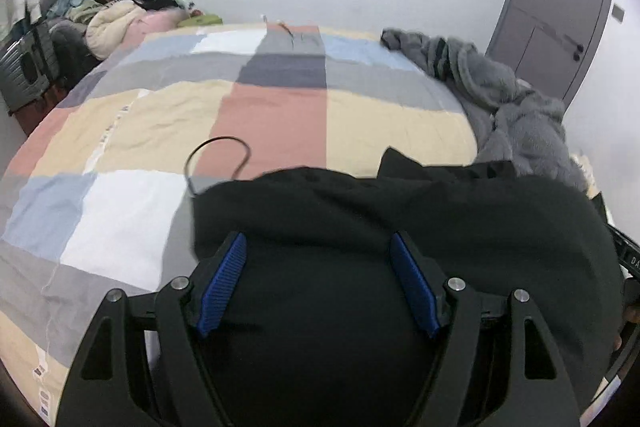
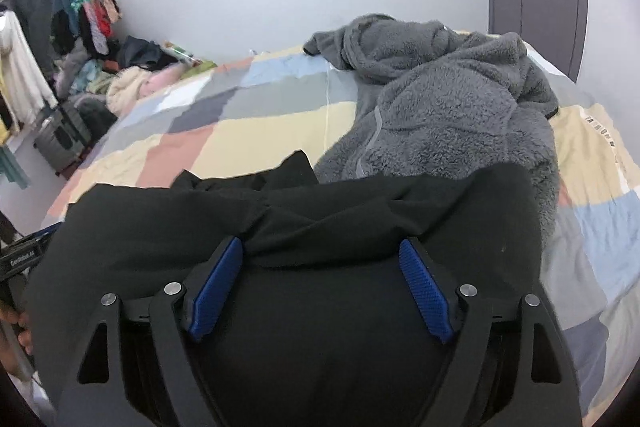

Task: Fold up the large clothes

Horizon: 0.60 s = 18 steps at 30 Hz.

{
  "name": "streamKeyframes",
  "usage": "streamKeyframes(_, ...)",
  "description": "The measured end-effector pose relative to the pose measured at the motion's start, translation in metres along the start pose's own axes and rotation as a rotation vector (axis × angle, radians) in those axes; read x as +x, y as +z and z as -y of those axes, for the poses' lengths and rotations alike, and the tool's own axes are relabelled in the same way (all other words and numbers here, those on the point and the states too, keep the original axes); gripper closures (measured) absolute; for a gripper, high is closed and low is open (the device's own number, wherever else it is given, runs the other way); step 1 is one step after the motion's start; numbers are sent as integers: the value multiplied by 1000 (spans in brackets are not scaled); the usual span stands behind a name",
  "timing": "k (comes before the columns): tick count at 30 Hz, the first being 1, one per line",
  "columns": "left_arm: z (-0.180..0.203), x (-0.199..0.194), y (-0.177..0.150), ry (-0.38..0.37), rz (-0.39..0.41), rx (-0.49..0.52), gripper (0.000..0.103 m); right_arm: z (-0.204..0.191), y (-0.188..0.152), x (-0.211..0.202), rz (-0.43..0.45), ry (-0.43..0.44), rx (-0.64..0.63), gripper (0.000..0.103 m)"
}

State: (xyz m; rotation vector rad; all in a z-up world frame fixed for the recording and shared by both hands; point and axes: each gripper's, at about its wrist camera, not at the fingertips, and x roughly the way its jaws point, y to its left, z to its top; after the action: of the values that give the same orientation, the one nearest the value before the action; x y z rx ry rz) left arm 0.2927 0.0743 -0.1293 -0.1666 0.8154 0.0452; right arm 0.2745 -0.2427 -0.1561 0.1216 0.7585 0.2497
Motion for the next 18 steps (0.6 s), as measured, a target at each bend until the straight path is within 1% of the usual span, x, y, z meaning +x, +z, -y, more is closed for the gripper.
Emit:
streamKeyframes(2, -9, -13, -5, -6, 32, -1, 28, 8, -5, -20, 28, 35, 15, 23)
streamKeyframes(4, -21, -24, -13, -28, 49, -8, 23, 21, -8, -38, 55, 51, 43, 21)
streamKeyframes(6, -39, -31, -23, -55, 37, -63, 22, 36, -13, -52, 76, 38, 76, 18)
streamKeyframes(8, -51, -31, -31, -67, 18, -84, 21, 63, -21, -68, 95, 29, 153, 14)
streamKeyframes(9, -57, -30, -34, -76, 12, -101, 17, 74, -24, -72, 97, 27, 187, 11)
streamKeyframes(10, -63, -27, -36, -94, 2, -123, 13, 87, -28, -77, 101, 23, 228, 4)
streamKeyframes(11, -70, -24, -38, -118, -17, -153, 11, 100, -32, -79, 99, 13, 264, 2)
streamKeyframes(12, -78, -18, -40, -145, -38, -198, 7, 107, -34, -79, 97, 5, 280, 0)
streamKeyframes(14, -83, -12, -41, -181, -50, -246, 6, 127, -42, -76, 78, 3, 343, 0)
streamKeyframes(15, -83, -5, -41, -211, -67, -262, 6, 136, -45, -70, 53, 23, 384, 0)
streamKeyframes(17, -85, 7, -42, -259, -94, -308, 6, 148, -52, -51, -11, 106, 456, 0)
streamKeyframes(18, -87, 13, -41, -288, -112, -340, 7, 150, -54, -44, -34, 111, 465, 0)
